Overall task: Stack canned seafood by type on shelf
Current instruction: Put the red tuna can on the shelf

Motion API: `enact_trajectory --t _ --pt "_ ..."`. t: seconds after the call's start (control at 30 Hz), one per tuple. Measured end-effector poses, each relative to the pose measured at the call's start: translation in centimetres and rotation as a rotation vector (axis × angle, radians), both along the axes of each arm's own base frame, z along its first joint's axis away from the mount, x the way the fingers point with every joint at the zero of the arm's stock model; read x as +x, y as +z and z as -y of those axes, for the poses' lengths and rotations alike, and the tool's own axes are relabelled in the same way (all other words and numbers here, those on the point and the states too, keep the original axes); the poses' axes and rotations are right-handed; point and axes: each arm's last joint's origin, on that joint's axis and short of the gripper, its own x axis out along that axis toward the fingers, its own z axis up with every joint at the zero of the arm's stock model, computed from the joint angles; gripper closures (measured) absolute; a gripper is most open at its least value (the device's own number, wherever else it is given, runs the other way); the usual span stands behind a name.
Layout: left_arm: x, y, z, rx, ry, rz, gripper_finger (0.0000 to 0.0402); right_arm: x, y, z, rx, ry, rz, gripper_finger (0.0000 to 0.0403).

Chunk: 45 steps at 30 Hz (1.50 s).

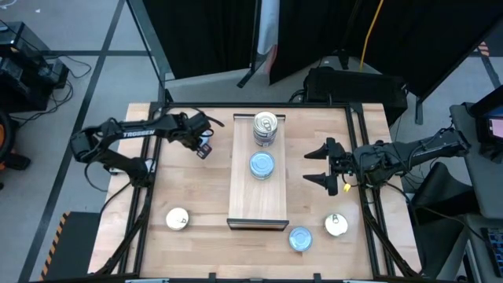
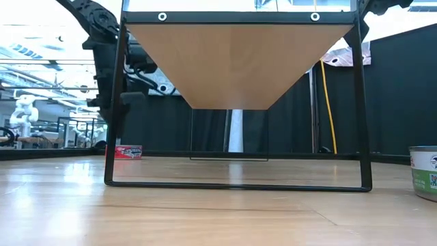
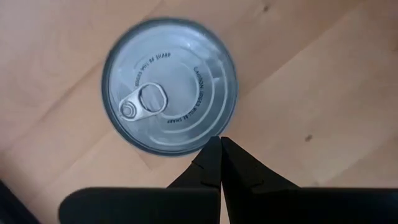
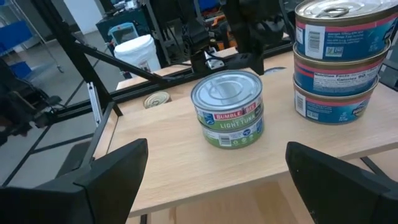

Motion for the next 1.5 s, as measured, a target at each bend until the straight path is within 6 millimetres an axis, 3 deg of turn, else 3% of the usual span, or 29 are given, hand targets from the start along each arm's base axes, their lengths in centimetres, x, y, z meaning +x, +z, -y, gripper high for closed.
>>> enact_trajectory --t 0.3,0.63,0.97,1.5 --pt "0.6 -1.7 -0.5 0.005 0.036 -0.085 0.0401 0.0 0.0 0.0 -0.005 0.001 -0.004 0.0028" --pt "0.1 -0.2 0.0 0.029 0.08 -0.092 0.0401 0.0 -0.2 0.0 -0.014 0.003 -0.018 0.0028" --pt "-0.2 -1.6 -0.4 0.014 0.111 -0.136 0.0401 0.0 -0.2 0.0 -0.015 0.003 -0.018 0.0028" --pt "-0.3 -1.7 -0.1 0.005 0.144 -0.147 0.0401 -0.2 -0.6 0.0 -0.015 0.0 -0.061 0.0028"
